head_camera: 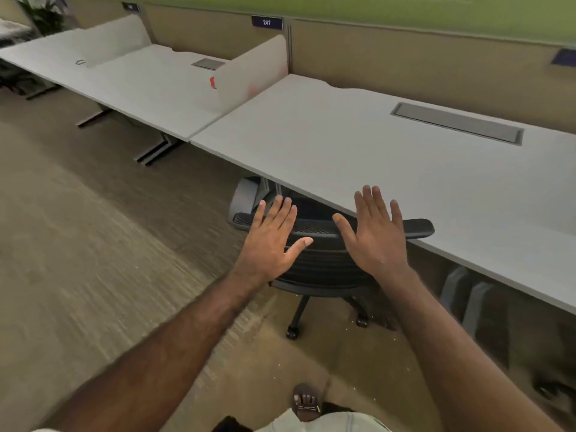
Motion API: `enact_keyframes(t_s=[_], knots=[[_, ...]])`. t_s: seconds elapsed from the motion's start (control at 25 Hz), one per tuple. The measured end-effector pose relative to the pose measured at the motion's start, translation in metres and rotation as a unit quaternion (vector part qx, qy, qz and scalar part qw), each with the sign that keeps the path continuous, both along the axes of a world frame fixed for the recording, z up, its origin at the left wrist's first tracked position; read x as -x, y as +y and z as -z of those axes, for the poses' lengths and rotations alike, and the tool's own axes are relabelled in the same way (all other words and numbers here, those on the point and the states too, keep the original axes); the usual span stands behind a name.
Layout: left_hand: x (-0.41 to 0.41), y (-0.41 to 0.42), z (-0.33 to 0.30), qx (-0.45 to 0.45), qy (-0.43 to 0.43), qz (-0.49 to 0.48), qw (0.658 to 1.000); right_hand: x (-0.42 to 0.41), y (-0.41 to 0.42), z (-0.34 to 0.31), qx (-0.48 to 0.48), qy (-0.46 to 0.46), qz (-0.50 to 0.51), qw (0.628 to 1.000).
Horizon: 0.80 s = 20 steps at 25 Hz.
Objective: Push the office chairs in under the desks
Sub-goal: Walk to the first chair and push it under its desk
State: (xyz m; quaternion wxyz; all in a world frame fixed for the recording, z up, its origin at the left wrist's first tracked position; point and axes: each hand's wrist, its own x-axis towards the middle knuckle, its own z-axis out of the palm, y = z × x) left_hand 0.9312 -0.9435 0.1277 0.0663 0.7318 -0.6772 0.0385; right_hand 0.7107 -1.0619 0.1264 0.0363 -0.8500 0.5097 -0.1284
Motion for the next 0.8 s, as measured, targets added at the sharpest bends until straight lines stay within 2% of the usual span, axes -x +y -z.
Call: enact_keyframes(t_s=[0.32, 0.8], knots=[[-0.015, 0.005, 0.027, 0.163, -0.006, 0.070, 0.984, -0.004, 0.021, -0.002, -0.013, 0.025, 0.049, 0.998], [-0.075, 0.047, 0.023, 0.117, 0.025, 0.126, 0.985, -0.052, 0.089, 0.010, -0.033, 0.043, 0.131, 0.990]])
